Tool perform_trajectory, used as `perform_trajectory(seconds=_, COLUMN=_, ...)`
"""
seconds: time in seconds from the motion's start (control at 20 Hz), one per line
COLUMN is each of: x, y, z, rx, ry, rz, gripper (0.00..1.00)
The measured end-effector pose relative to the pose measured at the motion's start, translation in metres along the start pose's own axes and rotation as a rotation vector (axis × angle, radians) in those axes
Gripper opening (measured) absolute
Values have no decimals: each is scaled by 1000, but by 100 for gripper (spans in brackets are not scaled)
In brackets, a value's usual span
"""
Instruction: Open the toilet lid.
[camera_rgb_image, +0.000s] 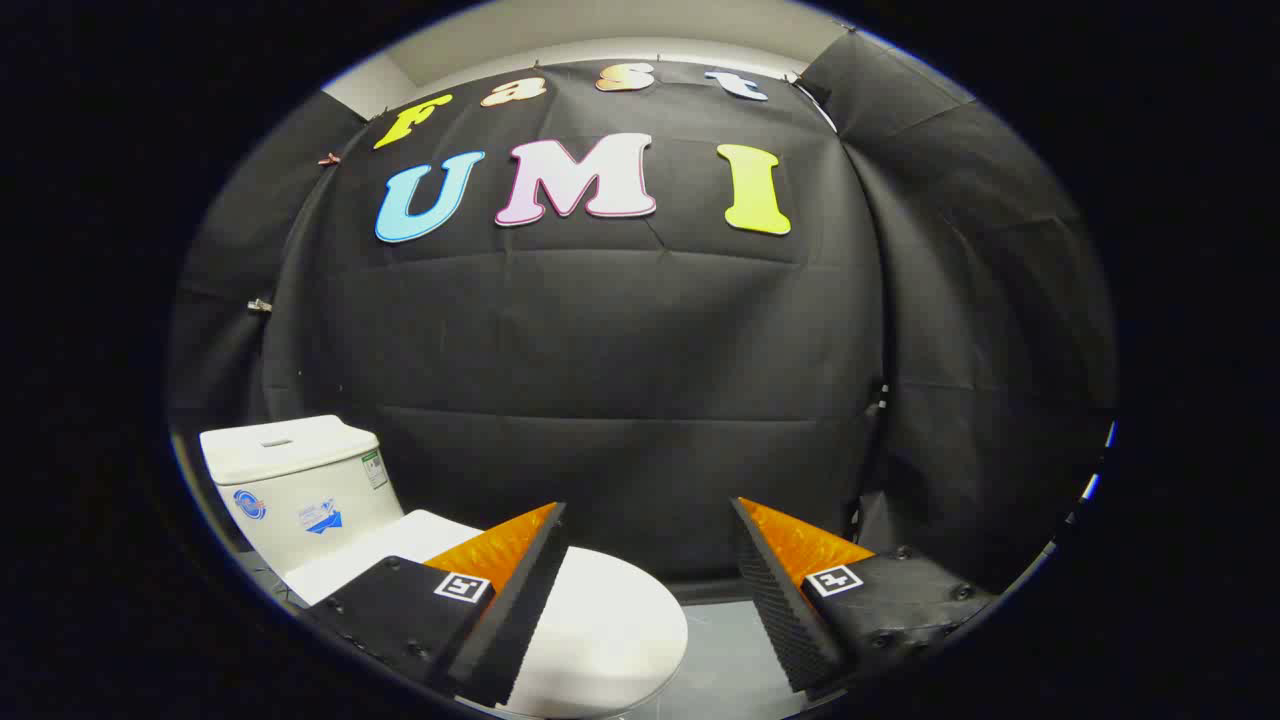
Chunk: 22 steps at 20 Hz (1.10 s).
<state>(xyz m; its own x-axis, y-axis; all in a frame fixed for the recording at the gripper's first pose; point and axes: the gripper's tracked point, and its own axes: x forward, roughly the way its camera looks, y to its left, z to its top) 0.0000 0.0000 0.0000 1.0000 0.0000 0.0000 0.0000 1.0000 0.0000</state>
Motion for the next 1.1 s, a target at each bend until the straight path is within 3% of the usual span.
perform_trajectory(seconds=1.1, x=1, y=2, z=-2, rx=-14, ry=2, rz=4, gripper=99)
